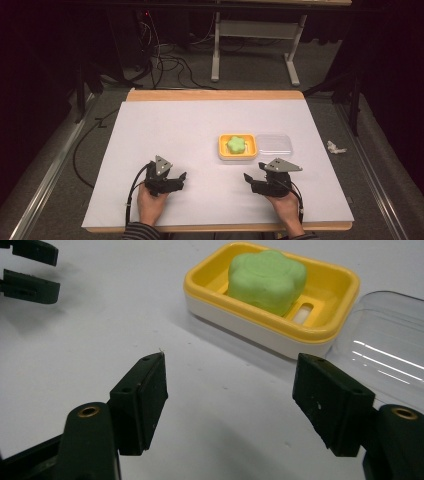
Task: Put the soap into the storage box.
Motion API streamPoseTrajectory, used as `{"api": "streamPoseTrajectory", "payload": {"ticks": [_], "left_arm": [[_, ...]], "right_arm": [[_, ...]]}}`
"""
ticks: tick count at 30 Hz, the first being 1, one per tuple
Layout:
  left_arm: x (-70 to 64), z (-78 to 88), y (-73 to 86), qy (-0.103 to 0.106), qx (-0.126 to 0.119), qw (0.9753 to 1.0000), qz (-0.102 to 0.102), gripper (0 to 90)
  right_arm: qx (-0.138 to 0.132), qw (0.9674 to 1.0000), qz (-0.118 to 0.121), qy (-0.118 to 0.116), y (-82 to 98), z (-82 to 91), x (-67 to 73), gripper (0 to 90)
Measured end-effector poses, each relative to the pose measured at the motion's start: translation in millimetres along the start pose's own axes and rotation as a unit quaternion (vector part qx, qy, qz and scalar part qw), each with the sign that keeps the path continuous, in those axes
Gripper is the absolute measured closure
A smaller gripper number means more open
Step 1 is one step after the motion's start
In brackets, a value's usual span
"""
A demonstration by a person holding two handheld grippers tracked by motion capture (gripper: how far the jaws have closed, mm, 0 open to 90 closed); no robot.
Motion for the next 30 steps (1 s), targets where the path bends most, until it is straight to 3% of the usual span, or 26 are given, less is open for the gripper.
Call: {"api": "streamPoseTrajectory", "payload": {"ticks": [30], "left_arm": [[-0.1, 0.3, 0.1, 0.001, 0.000, 1.0000, -0.001, 17.5]], "right_arm": [[0.038, 0.9992, 0.004, -0.010, 1.7, -34.6, 5.3, 32.3]]}}
Point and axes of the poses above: each handheld gripper's, and its own axes: z roughly backward along the jaws, y roughly out of its underside, x roughly to its left, the point moved 3 cm from there along -z, roughly forward along the jaws, and after that the axes turned 14 degrees about -y, right-handed, at the moved point
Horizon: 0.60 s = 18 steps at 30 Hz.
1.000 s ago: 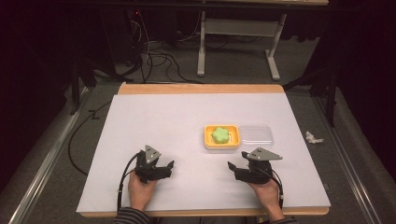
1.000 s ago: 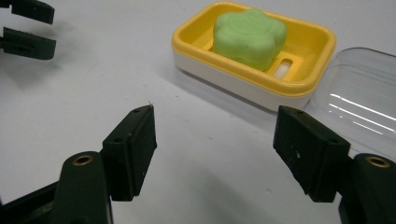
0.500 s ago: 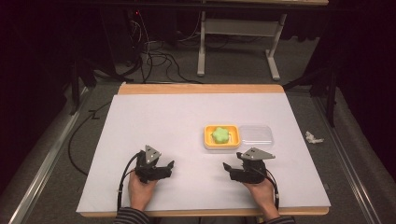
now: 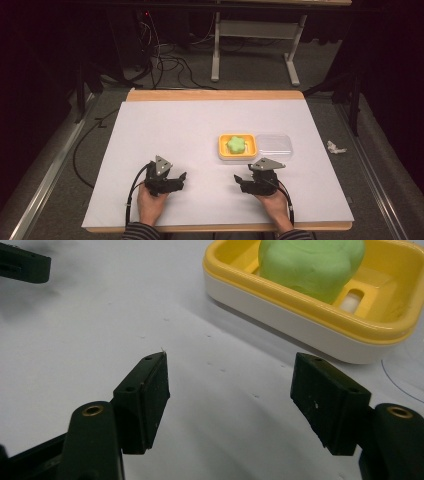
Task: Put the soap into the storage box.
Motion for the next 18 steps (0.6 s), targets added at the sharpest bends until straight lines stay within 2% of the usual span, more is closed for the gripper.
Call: {"api": "streamPoseTrajectory", "payload": {"ticks": [18], "left_arm": [[0.1, 0.2, 0.0, 0.000, 0.000, 1.0000, -0.001, 17.4]], "right_arm": [[0.018, 0.9998, 0.001, 0.010, 1.2, -11.0, -4.4, 32.4]]}}
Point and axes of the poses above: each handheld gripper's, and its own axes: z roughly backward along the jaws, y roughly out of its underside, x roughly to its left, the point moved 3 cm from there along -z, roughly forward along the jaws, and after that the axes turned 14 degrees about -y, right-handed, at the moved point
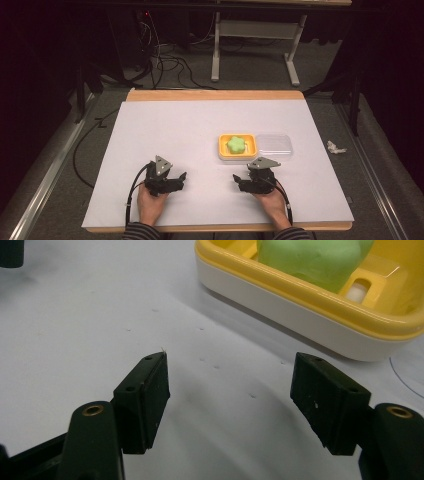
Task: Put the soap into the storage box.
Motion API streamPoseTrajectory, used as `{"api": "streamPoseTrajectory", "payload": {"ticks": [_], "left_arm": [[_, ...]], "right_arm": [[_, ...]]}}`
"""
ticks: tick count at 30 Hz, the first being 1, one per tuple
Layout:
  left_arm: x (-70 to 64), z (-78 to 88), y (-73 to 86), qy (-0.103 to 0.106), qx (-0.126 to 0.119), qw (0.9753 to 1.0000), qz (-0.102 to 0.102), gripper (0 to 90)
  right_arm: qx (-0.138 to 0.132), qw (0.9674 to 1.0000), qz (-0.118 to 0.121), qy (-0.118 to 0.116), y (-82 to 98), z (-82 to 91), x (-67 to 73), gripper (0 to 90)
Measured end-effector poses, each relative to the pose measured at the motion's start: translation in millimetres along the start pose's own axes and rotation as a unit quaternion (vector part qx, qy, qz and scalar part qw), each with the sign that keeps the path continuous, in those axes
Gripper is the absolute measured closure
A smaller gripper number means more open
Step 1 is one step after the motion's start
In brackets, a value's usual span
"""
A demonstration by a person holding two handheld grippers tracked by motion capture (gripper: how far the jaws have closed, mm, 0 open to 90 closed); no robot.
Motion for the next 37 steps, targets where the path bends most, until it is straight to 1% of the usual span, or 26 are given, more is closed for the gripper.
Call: {"api": "streamPoseTrajectory", "payload": {"ticks": [3, 13, 14, 16, 19, 23, 25, 27, 33, 35, 37], "left_arm": [[0.0, 0.0, 0.0, 0.000, 0.000, 1.0000, 0.000, 17.4], [0.1, 0.1, 0.0, 0.000, 0.000, 1.0000, 0.000, 17.2], [0.3, 0.1, 0.1, -0.001, 0.000, 1.0000, -0.002, 17.2], [0.3, 0.2, 0.0, 0.000, 0.000, 1.0000, -0.001, 17.2], [0.4, 0.4, 0.1, -0.001, 0.000, 1.0000, -0.003, 17.1], [0.3, 0.7, 0.0, -0.001, 0.000, 1.0000, -0.002, 16.5], [0.3, 0.7, 0.0, -0.001, 0.000, 1.0000, -0.001, 16.5], [0.3, 0.8, -0.1, -0.001, -0.001, 1.0000, -0.001, 16.5], [0.5, 1.3, -1.2, 0.000, -0.007, 0.9999, 0.007, 16.0], [1.3, 1.2, -1.2, -0.001, -0.004, 1.0000, 0.004, 16.0], [1.5, 1.2, -1.4, -0.001, -0.003, 1.0000, 0.005, 15.9]], "right_arm": [[0.004, 1.0000, 0.001, 0.000, 0.2, -1.4, -0.6, 32.4], [0.003, 1.0000, -0.001, 0.006, 1.2, -3.4, -1.3, 32.5], [0.003, 1.0000, 0.002, 0.006, 1.2, -3.5, -2.0, 32.5], [0.000, 1.0000, -0.006, 0.005, 1.6, -2.8, -2.0, 32.5], [-0.004, 0.9999, -0.007, 0.008, 1.9, -2.4, -2.4, 32.6], [0.004, 0.9998, 0.006, 0.019, 2.2, -3.7, 0.2, 32.5], [0.005, 0.9998, 0.005, 0.020, 2.2, -4.2, 0.4, 32.5], [0.005, 0.9998, -0.001, 0.019, 2.3, -3.9, 0.1, 32.5], [0.008, 0.9998, -0.004, 0.018, 2.2, -4.4, -1.2, 32.4], [0.005, 0.9998, -0.005, 0.020, 2.2, -4.2, -1.6, 32.4], [0.005, 0.9998, -0.008, 0.018, 2.3, -4.0, -1.9, 32.3]]}}
Point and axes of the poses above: each handheld gripper's, and its own axes: z roughly backward along the jaws, y roughly out of its underside, x roughly to its left, the point moved 3 cm from there along -z, roughly forward along the jaws, and after that the axes turned 14 degrees about -y, right-handed, at the moved point
